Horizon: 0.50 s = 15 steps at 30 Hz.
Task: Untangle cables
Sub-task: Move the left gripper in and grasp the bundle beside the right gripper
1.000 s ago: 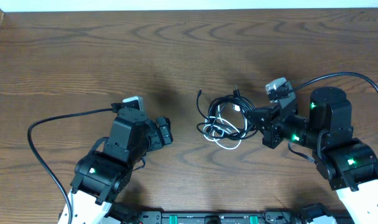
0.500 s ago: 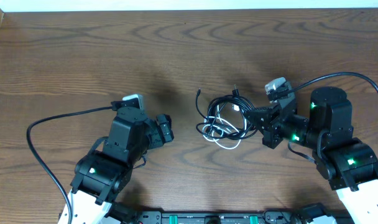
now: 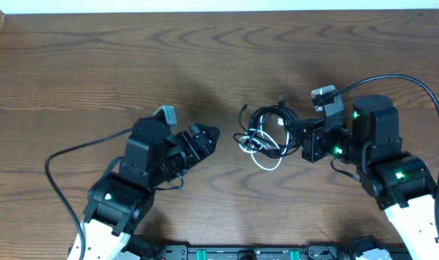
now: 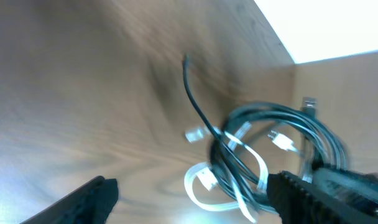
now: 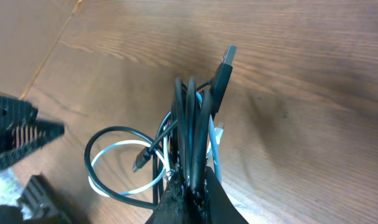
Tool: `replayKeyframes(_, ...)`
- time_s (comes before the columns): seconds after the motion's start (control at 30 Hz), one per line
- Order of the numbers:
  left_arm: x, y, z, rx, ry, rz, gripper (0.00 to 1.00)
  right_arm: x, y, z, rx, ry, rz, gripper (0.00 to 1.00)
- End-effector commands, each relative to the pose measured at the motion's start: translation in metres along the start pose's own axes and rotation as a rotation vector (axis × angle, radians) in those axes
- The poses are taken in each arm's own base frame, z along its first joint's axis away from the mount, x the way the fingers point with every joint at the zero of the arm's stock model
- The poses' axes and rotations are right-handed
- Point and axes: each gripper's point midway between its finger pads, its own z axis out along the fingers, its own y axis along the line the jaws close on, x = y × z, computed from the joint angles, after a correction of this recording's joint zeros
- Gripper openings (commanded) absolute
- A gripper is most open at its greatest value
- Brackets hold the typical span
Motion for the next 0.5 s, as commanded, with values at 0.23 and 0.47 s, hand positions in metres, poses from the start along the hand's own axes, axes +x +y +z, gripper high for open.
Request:
replayKeyframes(0.23, 0.037, -0.027, 0.040, 0.026, 0.220, -0.322, 0.77, -0.009, 0.000, -0.002, 0.016, -0.034, 0.005, 0.01)
replayKeyframes(0.47, 0.048, -0.076, 0.067, 0.204, 0.284, -0.218, 0.66, -0.004, 0.000, -0.002, 0.010, -0.016, 0.013, 0.01)
